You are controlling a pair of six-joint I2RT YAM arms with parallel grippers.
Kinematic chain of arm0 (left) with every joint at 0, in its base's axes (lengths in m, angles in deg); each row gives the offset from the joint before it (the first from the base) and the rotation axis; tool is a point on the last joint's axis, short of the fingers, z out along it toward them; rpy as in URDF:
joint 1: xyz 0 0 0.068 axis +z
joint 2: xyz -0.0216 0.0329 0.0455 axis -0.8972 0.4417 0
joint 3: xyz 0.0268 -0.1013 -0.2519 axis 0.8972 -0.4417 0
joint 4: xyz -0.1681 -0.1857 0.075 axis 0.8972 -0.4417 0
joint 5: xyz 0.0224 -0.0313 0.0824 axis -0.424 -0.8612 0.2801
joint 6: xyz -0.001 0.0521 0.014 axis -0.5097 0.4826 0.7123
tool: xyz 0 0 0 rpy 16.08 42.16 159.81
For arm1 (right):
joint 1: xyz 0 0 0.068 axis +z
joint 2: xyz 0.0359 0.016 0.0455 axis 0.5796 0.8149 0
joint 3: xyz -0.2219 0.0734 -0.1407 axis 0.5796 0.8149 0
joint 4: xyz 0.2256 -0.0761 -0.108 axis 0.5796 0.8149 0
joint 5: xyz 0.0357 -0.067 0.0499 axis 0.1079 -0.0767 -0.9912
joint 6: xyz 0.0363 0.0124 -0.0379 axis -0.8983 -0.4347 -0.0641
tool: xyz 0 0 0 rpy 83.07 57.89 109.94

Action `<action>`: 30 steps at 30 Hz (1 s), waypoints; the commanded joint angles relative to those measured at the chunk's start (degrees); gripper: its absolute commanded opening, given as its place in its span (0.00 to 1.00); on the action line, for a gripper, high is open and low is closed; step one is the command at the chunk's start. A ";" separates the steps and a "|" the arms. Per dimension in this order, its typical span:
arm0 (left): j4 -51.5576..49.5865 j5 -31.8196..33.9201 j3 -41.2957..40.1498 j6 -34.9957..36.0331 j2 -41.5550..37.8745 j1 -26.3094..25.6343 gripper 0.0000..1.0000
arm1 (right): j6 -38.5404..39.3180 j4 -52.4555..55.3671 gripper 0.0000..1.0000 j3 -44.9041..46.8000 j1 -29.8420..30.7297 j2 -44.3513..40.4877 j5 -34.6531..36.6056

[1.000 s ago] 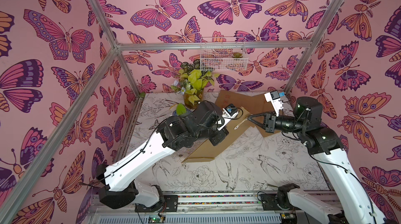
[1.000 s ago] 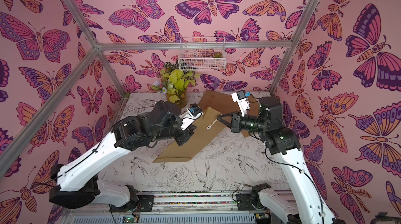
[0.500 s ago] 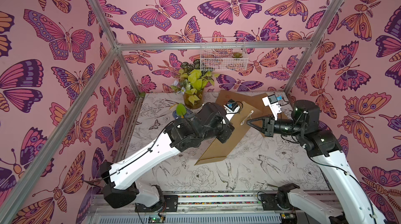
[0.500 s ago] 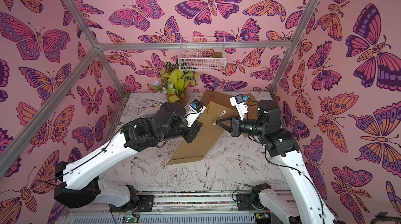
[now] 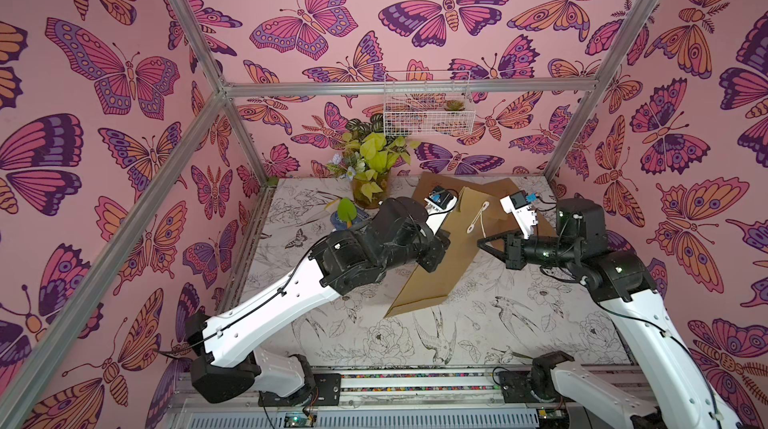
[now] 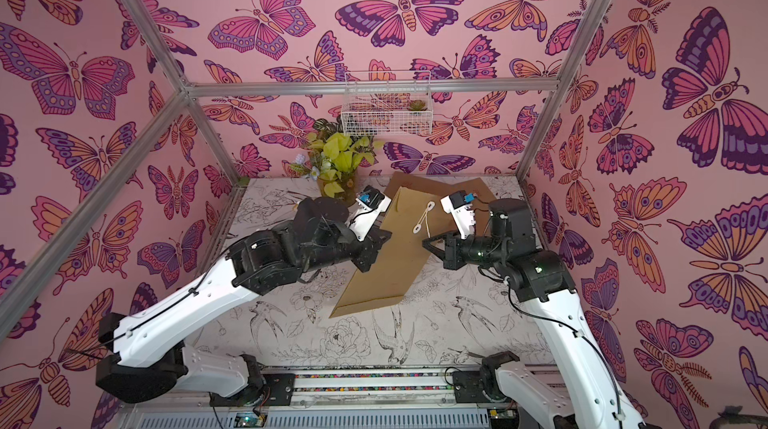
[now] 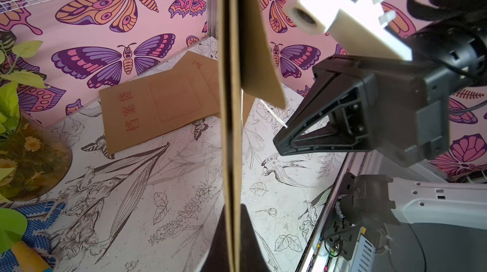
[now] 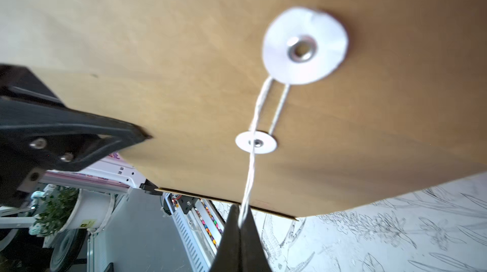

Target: Open the file bag

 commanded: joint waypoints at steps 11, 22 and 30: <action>3.89 -2.21 -3.51 -0.66 -4.07 -0.22 0.02 | 0.38 1.38 0.00 -0.51 0.33 -0.66 10.48; 5.69 -2.06 -7.89 -1.62 -8.48 -0.23 0.02 | -4.36 -3.10 0.00 1.33 0.33 -1.47 11.66; 7.07 -2.62 -10.49 -1.88 -10.64 -0.17 0.02 | -4.74 -2.10 0.00 1.77 0.33 -1.81 15.47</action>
